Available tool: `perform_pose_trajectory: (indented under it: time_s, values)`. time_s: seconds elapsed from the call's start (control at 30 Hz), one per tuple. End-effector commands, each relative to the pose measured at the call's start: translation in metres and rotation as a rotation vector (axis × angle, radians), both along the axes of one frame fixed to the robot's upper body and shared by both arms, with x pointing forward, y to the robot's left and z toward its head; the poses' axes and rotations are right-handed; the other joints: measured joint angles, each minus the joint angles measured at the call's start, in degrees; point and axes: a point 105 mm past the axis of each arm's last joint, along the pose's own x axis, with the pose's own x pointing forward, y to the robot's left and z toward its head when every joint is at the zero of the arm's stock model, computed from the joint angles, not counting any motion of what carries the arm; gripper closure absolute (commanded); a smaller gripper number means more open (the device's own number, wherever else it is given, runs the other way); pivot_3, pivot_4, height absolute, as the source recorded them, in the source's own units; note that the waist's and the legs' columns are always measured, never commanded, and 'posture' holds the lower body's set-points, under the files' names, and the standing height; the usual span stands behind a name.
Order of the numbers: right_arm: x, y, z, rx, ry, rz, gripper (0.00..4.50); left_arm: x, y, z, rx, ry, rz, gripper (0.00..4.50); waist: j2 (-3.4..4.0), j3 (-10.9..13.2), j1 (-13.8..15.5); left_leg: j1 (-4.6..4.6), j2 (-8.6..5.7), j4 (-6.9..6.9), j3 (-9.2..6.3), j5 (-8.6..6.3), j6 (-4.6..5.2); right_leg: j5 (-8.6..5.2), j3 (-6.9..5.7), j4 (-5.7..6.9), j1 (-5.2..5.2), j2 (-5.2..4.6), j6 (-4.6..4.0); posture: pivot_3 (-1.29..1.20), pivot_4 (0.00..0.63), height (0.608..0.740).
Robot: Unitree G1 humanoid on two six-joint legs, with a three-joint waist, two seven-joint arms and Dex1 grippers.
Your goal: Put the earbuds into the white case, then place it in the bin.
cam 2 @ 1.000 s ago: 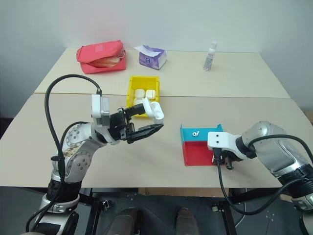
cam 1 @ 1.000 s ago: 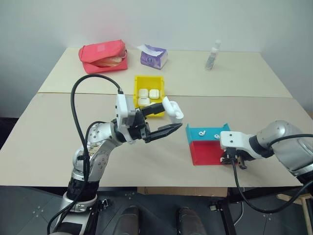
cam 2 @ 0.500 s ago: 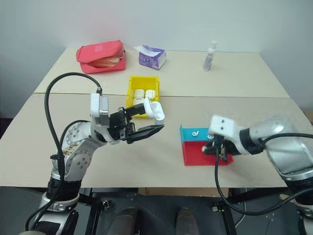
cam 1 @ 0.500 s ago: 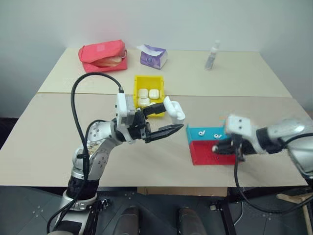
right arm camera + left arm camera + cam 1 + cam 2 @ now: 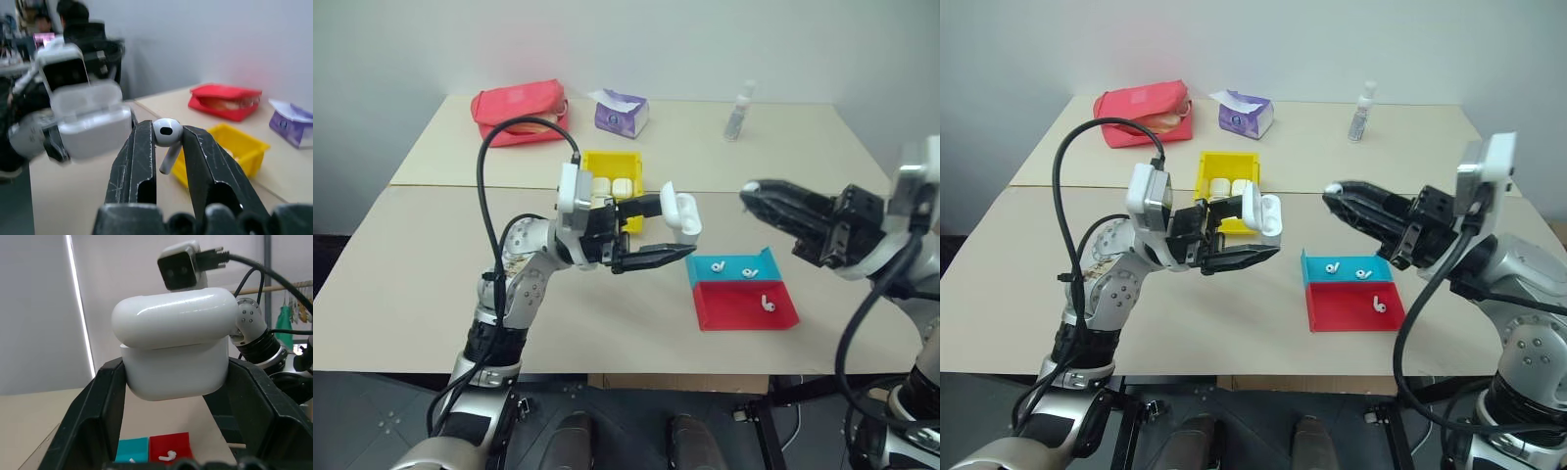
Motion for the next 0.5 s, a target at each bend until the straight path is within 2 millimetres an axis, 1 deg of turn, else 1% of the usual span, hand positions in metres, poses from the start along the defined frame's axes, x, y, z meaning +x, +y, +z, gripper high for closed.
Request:
perform_pose_trajectory:
  time_s: [0.03,0.13,0.23,0.5]
  values:
    - [-0.015,0.015,0.017,0.075,-0.066,0.035,3.89,-0.005,-0.004,0.012,-0.019,-0.052,-0.043,1.69,0.00,0.00,-0.03,0.00,0.00,-0.02,-0.02,0.00,0.00,0.00,-0.01,0.00,0.00,0.00,0.00,0.00,0.150,0.740]
    - [-0.016,0.025,0.019,0.108,-0.058,0.053,3.89,-0.004,-0.005,0.012,-0.013,-0.056,-0.053,1.69,0.01,0.00,-0.16,-0.01,0.00,-0.02,-0.05,0.00,0.01,0.00,0.02,-0.01,0.00,0.00,0.00,0.00,0.150,0.740]
    - [-0.014,0.034,0.014,0.101,-0.039,0.060,3.89,-0.004,-0.005,0.013,-0.009,-0.059,-0.059,1.69,0.01,0.00,-0.31,-0.02,0.00,-0.03,-0.07,0.00,0.01,0.00,0.01,-0.01,-0.02,0.00,0.00,0.00,0.150,0.740]
    - [-0.007,0.038,0.006,0.063,-0.016,0.041,3.89,-0.004,-0.005,0.011,0.006,-0.078,-0.056,1.69,0.01,-0.01,-0.39,-0.03,-0.01,-0.04,-0.08,0.00,0.01,0.00,0.01,-0.04,-0.02,0.00,0.00,0.00,0.150,0.740]
